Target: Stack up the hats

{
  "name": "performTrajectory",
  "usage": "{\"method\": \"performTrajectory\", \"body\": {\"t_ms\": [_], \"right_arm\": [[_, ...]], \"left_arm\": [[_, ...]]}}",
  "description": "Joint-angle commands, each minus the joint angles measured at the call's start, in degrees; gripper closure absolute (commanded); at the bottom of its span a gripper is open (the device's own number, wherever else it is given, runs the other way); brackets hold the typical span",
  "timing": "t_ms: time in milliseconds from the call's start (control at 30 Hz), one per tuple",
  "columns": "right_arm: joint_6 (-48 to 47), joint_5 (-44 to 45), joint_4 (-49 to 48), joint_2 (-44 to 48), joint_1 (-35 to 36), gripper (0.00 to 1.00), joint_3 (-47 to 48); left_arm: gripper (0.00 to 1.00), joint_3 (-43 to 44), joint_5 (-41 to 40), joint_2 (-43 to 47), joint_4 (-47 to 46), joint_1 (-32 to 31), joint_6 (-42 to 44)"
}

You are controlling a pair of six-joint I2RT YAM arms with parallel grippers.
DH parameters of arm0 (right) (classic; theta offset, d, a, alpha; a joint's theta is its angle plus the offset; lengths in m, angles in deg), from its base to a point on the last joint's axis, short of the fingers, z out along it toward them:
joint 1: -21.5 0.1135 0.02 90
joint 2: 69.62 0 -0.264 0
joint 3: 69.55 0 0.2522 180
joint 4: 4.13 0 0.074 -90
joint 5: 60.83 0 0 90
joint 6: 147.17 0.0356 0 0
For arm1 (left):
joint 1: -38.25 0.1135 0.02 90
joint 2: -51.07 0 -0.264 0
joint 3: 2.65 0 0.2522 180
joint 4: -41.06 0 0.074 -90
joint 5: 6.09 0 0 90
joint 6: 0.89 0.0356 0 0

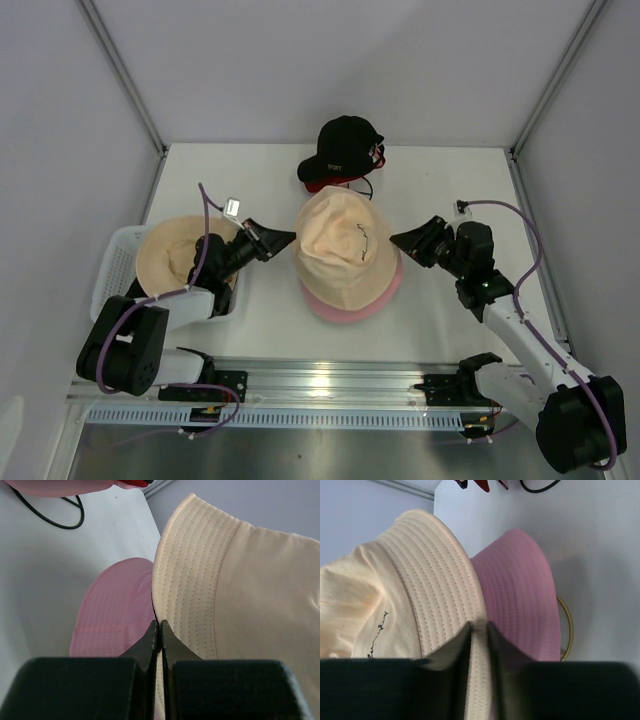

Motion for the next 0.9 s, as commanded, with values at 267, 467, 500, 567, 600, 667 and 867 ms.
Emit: {"method": "performTrajectory", "body": {"t_ms": [267, 467, 500, 567, 600, 667, 867], "right_arm": [[-0.6, -1.2, -2.8, 2.1, 0.1, 1.00, 1.5], [-2.2, -1.2, 0.7, 4.7, 0.1, 1.00, 4.6], [-2.7, -1.2, 1.2, 4.8, 0.2, 1.00, 5.6], [-3.0, -1.3, 2.2, 4.6, 0.4, 1.00, 6.1], [-3.2, -1.5, 2.3, 4.2, 0.4, 1.00, 6.3], [-3.4, -1.8, 2.8, 2.7, 0.5, 1.00, 6.7], [-4.2, -1.1, 5.3, -0.8, 1.3, 1.00, 7.5]], "left_arm": [[0.99, 1.9, -1.0, 8.9, 7.8, -1.1, 4.1], [0.99, 5.7, -5.6, 19.2, 27.5, -1.4, 8.7], [0.99, 6.4, -6.6, 21.6, 29.7, -1.8, 9.3], [0.99, 7.8, -10.1, 23.3, 37.4, -2.0, 10.6], [0.99, 8.1, -10.9, 23.4, 39.4, -2.0, 10.7], [0.99, 7.9, -12.0, 22.9, 42.3, -2.1, 10.5], [0.99, 6.3, -14.3, 17.1, 43.4, -2.5, 7.3]]}}
